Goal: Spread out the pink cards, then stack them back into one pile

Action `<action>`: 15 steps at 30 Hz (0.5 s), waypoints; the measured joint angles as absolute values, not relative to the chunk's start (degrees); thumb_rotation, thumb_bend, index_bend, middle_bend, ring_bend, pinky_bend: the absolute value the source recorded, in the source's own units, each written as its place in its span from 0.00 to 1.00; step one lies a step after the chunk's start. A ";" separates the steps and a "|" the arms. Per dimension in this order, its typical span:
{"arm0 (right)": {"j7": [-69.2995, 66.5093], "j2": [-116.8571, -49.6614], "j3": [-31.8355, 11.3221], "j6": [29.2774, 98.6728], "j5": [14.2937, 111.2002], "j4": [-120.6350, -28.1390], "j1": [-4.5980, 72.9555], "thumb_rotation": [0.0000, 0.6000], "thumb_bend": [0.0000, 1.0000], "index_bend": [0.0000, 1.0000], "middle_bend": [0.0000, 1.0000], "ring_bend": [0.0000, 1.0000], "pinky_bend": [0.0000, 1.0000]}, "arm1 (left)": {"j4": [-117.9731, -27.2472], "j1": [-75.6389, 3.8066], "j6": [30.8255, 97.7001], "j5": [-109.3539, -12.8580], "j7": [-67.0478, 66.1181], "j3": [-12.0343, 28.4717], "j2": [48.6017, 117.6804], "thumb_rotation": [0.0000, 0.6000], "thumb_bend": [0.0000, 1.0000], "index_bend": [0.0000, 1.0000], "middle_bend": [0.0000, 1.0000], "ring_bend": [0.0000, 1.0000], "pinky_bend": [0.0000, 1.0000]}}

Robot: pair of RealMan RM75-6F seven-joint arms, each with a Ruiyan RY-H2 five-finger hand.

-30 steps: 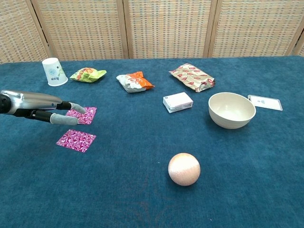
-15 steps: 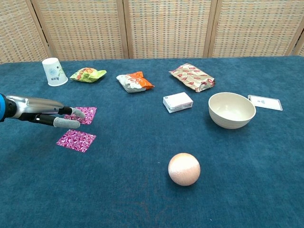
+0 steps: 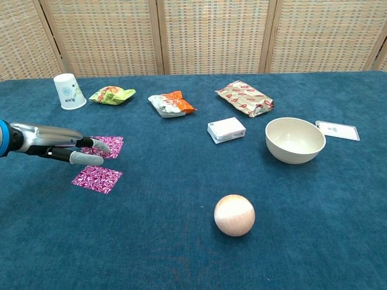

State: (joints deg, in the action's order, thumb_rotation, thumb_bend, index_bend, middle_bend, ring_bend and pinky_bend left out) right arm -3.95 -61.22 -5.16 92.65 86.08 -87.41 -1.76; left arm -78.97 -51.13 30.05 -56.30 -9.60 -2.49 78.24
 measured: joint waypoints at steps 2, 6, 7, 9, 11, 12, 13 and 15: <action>-3.98 -61.21 -5.15 92.69 86.09 -87.43 -1.80 1.00 0.23 0.35 0.31 0.16 0.14 | -79.26 -51.17 30.06 -56.21 -9.83 -2.65 78.14 0.01 0.00 0.00 0.00 0.00 0.04; -4.01 -61.28 -5.12 92.59 86.08 -87.28 -1.79 1.00 0.23 0.35 0.31 0.16 0.14 | -80.17 -50.99 30.37 -56.17 -10.23 -3.12 77.64 0.01 0.00 0.00 0.00 0.00 0.04; -4.01 -61.30 -5.09 92.65 86.17 -87.27 -1.81 1.00 0.23 0.35 0.31 0.16 0.14 | -80.45 -50.92 30.45 -56.16 -10.35 -3.29 77.44 0.01 0.00 0.00 0.00 0.00 0.04; -4.04 -61.35 -5.05 92.67 86.25 -87.22 -1.82 1.00 0.23 0.35 0.31 0.16 0.14 | -80.90 -50.79 30.56 -56.12 -10.55 -3.60 77.09 0.01 0.00 0.00 0.00 0.00 0.04; -4.04 -61.36 -5.08 92.58 86.30 -87.22 -1.72 1.00 0.23 0.35 0.31 0.16 0.14 | -81.42 -50.57 30.71 -56.08 -10.78 -4.03 76.63 0.01 0.00 0.00 0.00 0.00 0.04; -4.03 -61.38 -5.11 92.44 86.30 -87.23 -1.62 1.00 0.23 0.35 0.31 0.16 0.14 | -81.73 -50.38 30.81 -56.05 -10.91 -4.38 76.31 0.01 0.00 0.00 0.00 0.00 0.04; -4.03 -61.37 -5.17 92.30 86.26 -87.24 -1.52 1.00 0.23 0.35 0.31 0.16 0.14 | -82.34 -50.09 31.05 -56.01 -11.10 -4.90 75.76 0.01 0.00 0.00 0.00 0.00 0.04; -4.00 -61.35 -5.28 92.06 86.23 -87.29 -1.29 1.00 0.23 0.35 0.31 0.16 0.14 | -83.26 -49.58 31.51 -55.88 -11.47 -5.61 74.89 0.01 0.00 0.00 0.00 0.00 0.04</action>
State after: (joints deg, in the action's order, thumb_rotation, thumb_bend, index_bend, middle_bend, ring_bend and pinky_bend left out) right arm -4.00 -61.35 -5.28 92.06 86.23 -87.29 -1.29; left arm -83.26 -49.58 31.51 -55.88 -11.47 -5.61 74.89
